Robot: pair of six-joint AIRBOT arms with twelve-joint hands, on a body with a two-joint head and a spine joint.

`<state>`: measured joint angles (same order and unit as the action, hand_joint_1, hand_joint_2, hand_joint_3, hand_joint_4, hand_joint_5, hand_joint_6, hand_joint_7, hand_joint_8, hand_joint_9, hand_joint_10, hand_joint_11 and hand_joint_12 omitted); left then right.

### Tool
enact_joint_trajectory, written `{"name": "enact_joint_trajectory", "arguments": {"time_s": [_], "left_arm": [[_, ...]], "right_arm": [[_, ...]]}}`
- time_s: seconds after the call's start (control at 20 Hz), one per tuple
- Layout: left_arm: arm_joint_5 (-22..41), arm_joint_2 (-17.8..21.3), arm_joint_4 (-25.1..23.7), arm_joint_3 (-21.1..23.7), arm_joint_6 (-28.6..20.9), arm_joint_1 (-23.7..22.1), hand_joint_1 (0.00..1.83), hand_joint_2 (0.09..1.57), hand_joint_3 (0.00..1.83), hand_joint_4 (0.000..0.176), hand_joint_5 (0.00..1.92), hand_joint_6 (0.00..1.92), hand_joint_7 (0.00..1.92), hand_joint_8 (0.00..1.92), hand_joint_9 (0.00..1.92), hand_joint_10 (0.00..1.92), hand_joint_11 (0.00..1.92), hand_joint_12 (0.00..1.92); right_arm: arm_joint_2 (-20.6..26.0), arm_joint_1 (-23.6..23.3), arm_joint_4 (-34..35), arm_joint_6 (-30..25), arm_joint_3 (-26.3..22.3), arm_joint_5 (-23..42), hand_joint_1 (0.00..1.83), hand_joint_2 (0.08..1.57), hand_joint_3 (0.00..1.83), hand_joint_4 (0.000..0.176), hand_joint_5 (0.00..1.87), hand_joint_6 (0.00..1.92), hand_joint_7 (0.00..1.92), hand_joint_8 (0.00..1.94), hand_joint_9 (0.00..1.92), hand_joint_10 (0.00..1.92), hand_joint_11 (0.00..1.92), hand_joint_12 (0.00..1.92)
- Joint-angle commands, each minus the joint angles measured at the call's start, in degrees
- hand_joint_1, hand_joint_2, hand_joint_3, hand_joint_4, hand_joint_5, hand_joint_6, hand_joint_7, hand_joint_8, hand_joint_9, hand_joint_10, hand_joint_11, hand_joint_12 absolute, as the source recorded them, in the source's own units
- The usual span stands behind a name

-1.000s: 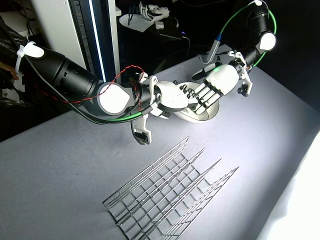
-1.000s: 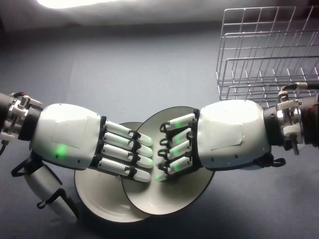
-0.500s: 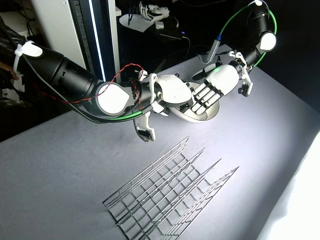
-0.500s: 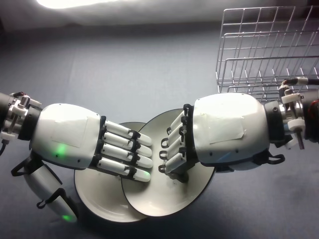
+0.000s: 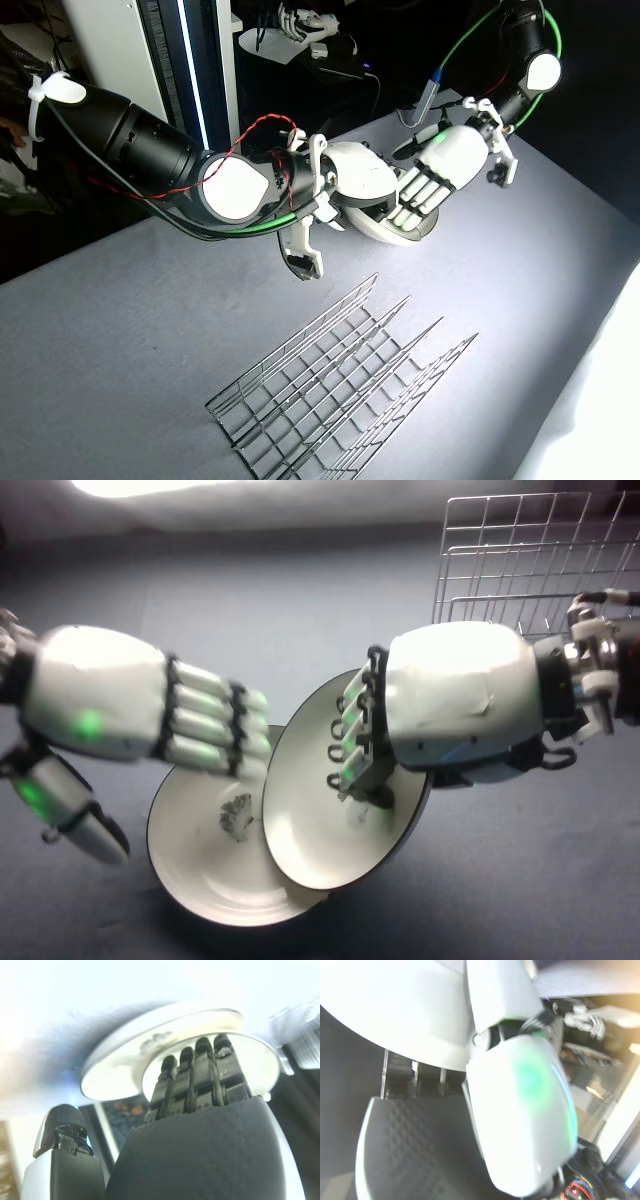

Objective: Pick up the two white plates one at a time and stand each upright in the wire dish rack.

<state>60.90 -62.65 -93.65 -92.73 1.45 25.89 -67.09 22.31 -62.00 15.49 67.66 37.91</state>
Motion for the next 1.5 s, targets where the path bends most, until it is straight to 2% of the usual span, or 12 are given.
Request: {"name": "enact_joint_trajectory", "arguments": {"time_s": [0.0, 0.05, 0.15, 0.4, 0.75, 1.05, 1.15, 1.2, 1.45], "left_arm": [[2.20, 0.87, 4.84, 0.48, -1.04, -1.01, 0.00, 1.10, 0.00, 0.000, 0.00, 0.00, 0.00, 0.00, 0.00, 0.00, 0.00, 0.00], [2.20, 1.61, 4.96, 0.74, -1.97, -1.62, 0.00, 1.10, 0.00, 0.000, 0.00, 0.00, 0.00, 0.00, 0.00, 0.00, 0.00, 0.00], [1.66, 5.50, 4.94, 2.75, -4.26, -3.41, 0.00, 1.10, 0.00, 0.000, 0.00, 0.00, 0.00, 0.00, 0.00, 0.00, 0.00, 0.00], [1.66, 10.55, 4.95, 4.16, -10.98, -7.06, 0.00, 1.11, 0.01, 0.000, 0.00, 0.00, 0.00, 0.00, 0.00, 0.00, 0.00, 0.00], [1.83, 16.55, 4.96, 6.88, -13.12, -8.17, 0.00, 1.11, 0.01, 0.000, 0.00, 0.00, 0.00, 0.00, 0.00, 0.00, 0.00, 0.00], [2.02, 16.84, 5.35, 5.76, -13.30, -7.51, 0.00, 1.09, 0.00, 0.000, 0.00, 0.00, 0.00, 0.00, 0.00, 0.00, 0.00, 0.00], [2.10, 16.77, 6.49, 5.55, -13.18, -7.29, 0.00, 1.11, 0.01, 0.000, 0.00, 0.00, 0.00, 0.00, 0.00, 0.00, 0.00, 0.00], [2.09, 16.58, 7.46, 5.19, -12.60, -7.26, 0.00, 1.12, 0.01, 0.000, 0.00, 0.00, 0.00, 0.00, 0.00, 0.00, 0.00, 0.00], [2.02, 15.03, 8.88, 2.60, -11.93, -6.67, 0.00, 1.11, 0.00, 0.000, 0.00, 0.00, 0.00, 0.00, 0.00, 0.00, 0.00, 0.00]], "right_arm": [[0.63, -1.11, 4.41, 0.09, -0.48, 3.91, 1.49, 1.10, 0.00, 0.000, 0.87, 1.06, 1.03, 0.80, 0.96, 0.95, 0.84, 1.52], [1.09, -1.59, 5.07, 0.09, -0.91, 4.05, 1.49, 1.10, 0.00, 0.000, 0.88, 1.07, 1.04, 0.79, 0.94, 0.97, 0.84, 1.52], [2.54, -3.73, 6.63, -0.08, -2.39, 4.71, 1.49, 1.11, 0.00, 0.000, 0.86, 1.08, 1.03, 0.81, 0.94, 0.98, 0.82, 1.53], [5.51, -7.09, 12.99, -0.63, -5.92, 3.93, 1.49, 1.10, 0.00, 0.000, 0.89, 1.05, 1.04, 0.79, 0.94, 0.98, 0.83, 1.53], [9.79, -11.02, 27.00, -1.13, -10.06, 0.94, 1.49, 1.12, 0.00, 0.000, 0.81, 1.15, 1.00, 0.85, 0.91, 1.02, 0.79, 1.57], [11.27, -16.25, 38.70, -1.91, -11.16, -4.39, 1.49, 1.11, 0.00, 0.000, 0.82, 1.13, 0.99, 0.83, 0.97, 0.97, 0.81, 1.56], [11.64, -17.46, 42.39, -2.02, -11.59, -6.28, 1.49, 1.11, 0.00, 0.000, 0.85, 1.10, 1.01, 0.82, 0.94, 0.99, 0.80, 1.56], [11.95, -17.97, 44.72, -2.08, -11.84, -7.17, 1.49, 1.10, 0.00, 0.000, 0.87, 1.08, 1.03, 0.78, 0.98, 0.94, 0.83, 1.53], [13.44, -17.53, 50.43, -2.18, -12.28, -8.93, 1.49, 1.10, 0.00, 0.000, 0.84, 1.12, 1.02, 0.82, 0.97, 0.94, 0.83, 1.53]]}}
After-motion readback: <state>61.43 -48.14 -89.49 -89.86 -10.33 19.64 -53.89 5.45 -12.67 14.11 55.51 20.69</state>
